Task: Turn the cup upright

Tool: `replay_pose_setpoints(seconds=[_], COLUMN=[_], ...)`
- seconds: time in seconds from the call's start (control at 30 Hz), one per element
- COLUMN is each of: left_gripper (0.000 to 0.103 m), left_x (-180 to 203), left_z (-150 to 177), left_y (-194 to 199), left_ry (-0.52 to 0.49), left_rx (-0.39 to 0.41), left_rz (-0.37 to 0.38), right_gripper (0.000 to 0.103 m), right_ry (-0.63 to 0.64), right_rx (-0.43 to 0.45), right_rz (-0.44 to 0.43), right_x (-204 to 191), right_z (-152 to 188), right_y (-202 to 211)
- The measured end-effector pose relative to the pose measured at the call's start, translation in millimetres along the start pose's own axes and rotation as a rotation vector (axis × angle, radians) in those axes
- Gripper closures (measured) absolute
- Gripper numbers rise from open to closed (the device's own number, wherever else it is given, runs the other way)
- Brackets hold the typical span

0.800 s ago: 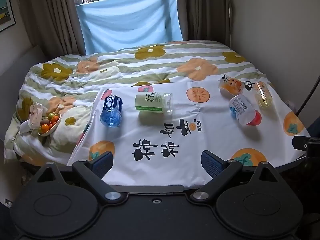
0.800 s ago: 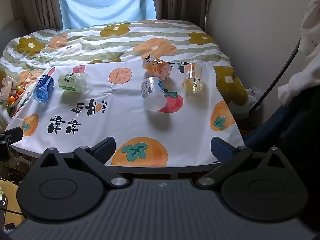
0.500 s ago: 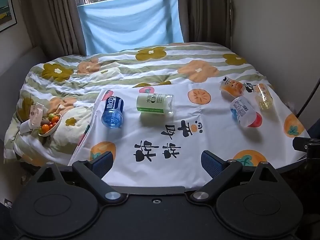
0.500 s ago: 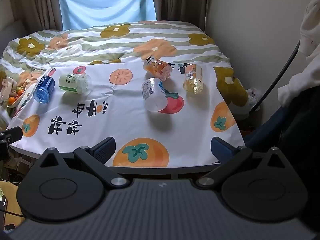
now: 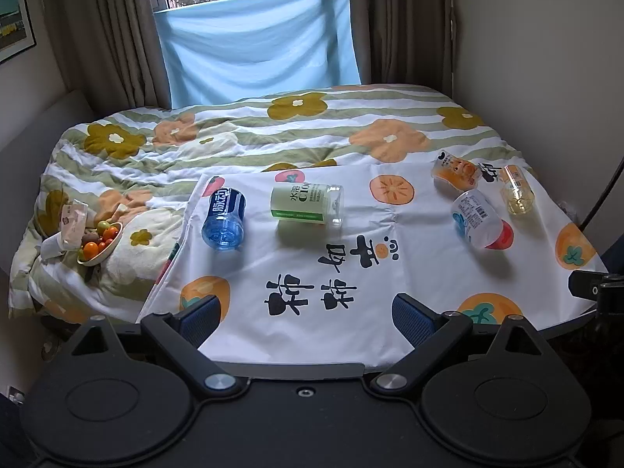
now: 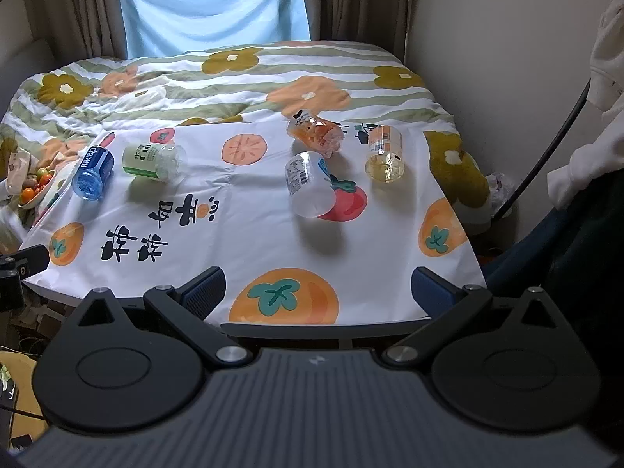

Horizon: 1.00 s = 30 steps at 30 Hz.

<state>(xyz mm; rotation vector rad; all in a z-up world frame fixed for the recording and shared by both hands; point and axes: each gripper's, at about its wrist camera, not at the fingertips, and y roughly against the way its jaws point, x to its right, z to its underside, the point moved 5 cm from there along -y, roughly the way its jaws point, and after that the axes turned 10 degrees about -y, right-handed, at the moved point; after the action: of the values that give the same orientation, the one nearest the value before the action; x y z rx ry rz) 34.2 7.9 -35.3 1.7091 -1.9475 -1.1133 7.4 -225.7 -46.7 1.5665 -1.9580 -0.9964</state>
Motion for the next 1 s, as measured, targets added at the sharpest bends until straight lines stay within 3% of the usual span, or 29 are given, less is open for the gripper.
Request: replay_pose_setpoints(seconds=[1.0], left_gripper=[0.006], left_x=[-10.0], left_z=[-2.9], left_y=[5.9], left_ry=[0.013], left_rx=[0.017], left_rz=[0.001], right_gripper=[0.000], right_ry=[0.003], right_rx=[0.005], right_rz=[-0.017], right_x=[-13.9], right_z=[-1.7], right_y=[7.8])
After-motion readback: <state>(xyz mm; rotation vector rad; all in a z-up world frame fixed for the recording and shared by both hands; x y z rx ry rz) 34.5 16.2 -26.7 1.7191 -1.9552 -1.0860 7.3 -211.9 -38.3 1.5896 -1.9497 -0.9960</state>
